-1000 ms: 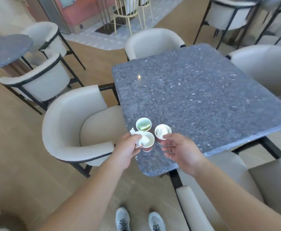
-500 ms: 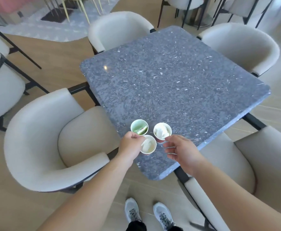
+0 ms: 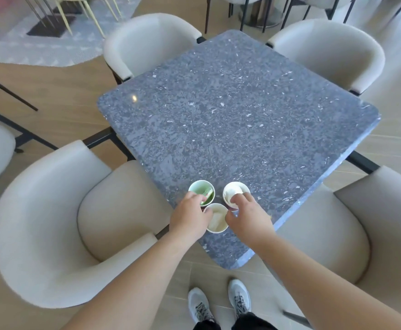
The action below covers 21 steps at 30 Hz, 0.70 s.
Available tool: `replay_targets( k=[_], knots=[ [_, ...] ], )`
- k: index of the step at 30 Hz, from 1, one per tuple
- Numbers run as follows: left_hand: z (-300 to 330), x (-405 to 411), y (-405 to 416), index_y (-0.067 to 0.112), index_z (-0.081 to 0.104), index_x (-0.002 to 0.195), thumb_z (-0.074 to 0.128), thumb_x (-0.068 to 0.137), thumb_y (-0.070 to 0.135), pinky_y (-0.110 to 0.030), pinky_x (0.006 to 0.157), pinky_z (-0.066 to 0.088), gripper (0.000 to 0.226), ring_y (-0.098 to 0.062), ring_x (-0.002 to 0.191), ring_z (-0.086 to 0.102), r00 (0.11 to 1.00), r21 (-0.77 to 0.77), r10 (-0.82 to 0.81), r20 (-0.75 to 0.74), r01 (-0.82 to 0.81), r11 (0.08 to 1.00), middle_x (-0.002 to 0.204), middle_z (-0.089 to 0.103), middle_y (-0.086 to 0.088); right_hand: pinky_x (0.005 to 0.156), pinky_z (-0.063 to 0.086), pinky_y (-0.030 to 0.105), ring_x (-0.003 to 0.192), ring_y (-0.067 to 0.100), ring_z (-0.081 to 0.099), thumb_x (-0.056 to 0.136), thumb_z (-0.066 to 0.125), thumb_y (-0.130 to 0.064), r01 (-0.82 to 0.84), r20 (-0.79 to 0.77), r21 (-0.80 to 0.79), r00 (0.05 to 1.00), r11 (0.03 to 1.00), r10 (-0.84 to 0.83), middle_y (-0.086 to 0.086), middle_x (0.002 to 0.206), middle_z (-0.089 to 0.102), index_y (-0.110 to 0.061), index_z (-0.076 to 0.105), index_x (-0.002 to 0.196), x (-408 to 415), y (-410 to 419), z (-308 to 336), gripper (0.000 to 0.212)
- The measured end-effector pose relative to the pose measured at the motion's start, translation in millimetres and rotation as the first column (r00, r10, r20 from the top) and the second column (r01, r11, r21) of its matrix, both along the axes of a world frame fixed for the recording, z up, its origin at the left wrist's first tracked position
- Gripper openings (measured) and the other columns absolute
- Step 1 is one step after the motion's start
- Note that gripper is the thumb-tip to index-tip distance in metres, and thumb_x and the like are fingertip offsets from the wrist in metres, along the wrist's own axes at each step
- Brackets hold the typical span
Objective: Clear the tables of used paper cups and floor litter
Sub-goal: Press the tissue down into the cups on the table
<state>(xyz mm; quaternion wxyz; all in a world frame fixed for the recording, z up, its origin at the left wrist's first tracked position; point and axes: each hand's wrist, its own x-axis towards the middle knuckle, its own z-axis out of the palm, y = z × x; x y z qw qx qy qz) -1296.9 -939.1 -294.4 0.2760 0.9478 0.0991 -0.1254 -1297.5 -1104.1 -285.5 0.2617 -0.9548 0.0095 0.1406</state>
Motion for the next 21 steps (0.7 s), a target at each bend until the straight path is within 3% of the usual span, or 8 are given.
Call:
replay_targets(
  k=[4, 12, 17, 21],
  knots=[
    [-7.0, 4.6, -2.1, 0.023, 0.063, 0.125, 0.059, 0.088, 0.037, -0.032, 0.083, 0.045, 0.039, -0.019, 0.111, 0.056, 0.994, 0.056, -0.098, 0.043, 0.096, 0.994, 0.125, 0.057, 0.008, 0.061, 0.034, 0.033, 0.095, 0.030, 0.054, 0.088, 0.051, -0.033, -0.129, -0.021, -0.137, 0.992, 0.982, 0.128, 0.001, 0.120, 0.048, -0.017, 0.048, 0.117, 5.3, 1.4, -10.1, 0.033],
    [-11.1, 4.6, -6.5, 0.016, 0.071, 0.091, 0.063, 0.085, 0.029, -0.035, 0.069, 0.043, 0.016, -0.024, 0.094, 0.054, 0.946, 0.314, -0.293, 0.139, 0.239, 0.919, 0.098, 0.057, -0.001, 0.061, 0.033, 0.032, 0.094, 0.029, 0.056, 0.090, 0.045, -0.024, -0.180, 0.000, -0.214, 0.983, 0.960, 0.184, 0.003, 0.111, 0.053, -0.017, 0.052, 0.112, 8.2, 3.0, -14.9, 0.025],
    [-4.9, 0.5, -10.6, 0.010, 0.066, 0.068, 0.076, 0.071, 0.017, -0.039, 0.056, 0.047, 0.012, -0.030, 0.075, 0.059, 0.927, 0.342, -0.325, 0.186, 0.248, 0.906, 0.077, 0.060, -0.006, 0.058, 0.033, 0.032, 0.088, 0.029, 0.060, 0.091, 0.043, -0.026, -0.194, 0.048, -0.248, 0.976, 0.949, 0.212, 0.001, 0.104, 0.057, -0.018, 0.053, 0.108, 7.8, 5.4, -16.2, 0.020],
    [1.4, -5.3, -13.6, 0.010, 0.066, 0.067, 0.075, 0.072, 0.017, -0.038, 0.054, 0.048, 0.012, -0.030, 0.073, 0.058, 0.928, 0.329, -0.304, 0.213, 0.225, 0.917, 0.074, 0.060, -0.005, 0.055, 0.030, 0.031, 0.080, 0.031, 0.061, 0.089, 0.045, -0.025, -0.185, 0.078, -0.234, 0.975, 0.954, 0.208, 0.002, 0.099, 0.058, -0.016, 0.054, 0.100, 5.3, 5.2, -14.4, 0.017]
  ],
)
